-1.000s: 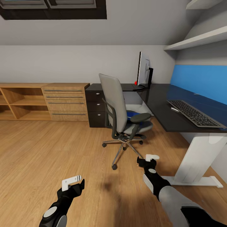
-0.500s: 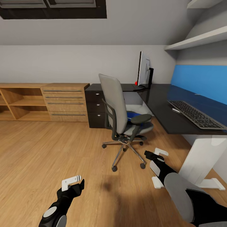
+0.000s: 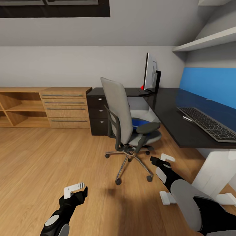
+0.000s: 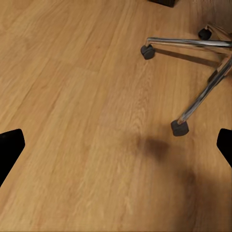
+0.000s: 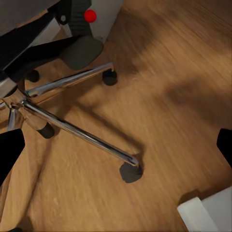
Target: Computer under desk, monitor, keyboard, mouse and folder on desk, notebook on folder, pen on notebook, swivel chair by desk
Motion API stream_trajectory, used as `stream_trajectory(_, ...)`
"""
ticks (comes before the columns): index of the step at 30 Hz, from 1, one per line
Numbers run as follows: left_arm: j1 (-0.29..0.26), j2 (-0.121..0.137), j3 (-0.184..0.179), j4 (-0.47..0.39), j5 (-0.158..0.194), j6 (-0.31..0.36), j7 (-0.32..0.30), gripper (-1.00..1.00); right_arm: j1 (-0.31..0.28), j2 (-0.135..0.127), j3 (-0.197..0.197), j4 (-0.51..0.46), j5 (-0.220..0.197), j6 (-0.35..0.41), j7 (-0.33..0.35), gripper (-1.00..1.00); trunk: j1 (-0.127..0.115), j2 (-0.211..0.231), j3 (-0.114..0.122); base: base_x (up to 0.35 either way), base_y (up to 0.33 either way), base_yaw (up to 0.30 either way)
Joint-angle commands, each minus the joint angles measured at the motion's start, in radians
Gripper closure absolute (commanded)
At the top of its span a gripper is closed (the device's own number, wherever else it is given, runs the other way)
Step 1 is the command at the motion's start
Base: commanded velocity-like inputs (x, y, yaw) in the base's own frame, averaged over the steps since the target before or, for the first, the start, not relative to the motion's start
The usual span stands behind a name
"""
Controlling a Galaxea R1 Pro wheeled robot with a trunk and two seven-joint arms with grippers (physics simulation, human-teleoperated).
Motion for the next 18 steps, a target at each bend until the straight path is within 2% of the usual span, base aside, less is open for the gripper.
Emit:
stream_trajectory(1,0.0,0.0,-0.001,-0.002,0.01,0.002,0.009,-1.0,-0.001,0.0,0.0,0.001,-0.011,-0.006,0.0,-1.0,0.0,0.0,-0.001,0.035,-0.012,0.0)
stream_trajectory(5,0.0,0.0,0.0,-0.002,0.01,0.002,0.009,-1.0,-0.001,0.002,0.0,0.001,-0.006,-0.011,0.001,-1.0,0.0,0.0,-0.001,0.049,-0.006,0.0)
stream_trajectory(10,0.0,0.0,0.001,-0.002,0.01,0.003,0.009,-1.0,0.0,0.002,0.0,0.001,-0.005,-0.035,0.002,-1.0,0.0,0.0,-0.001,0.212,-0.001,0.0)
stream_trajectory(18,0.0,0.0,0.0,-0.002,0.009,0.003,0.01,-1.0,0.001,0.005,0.0,0.001,-0.004,-0.046,0.002,-1.0,0.0,0.0,-0.001,0.119,0.0,0.0)
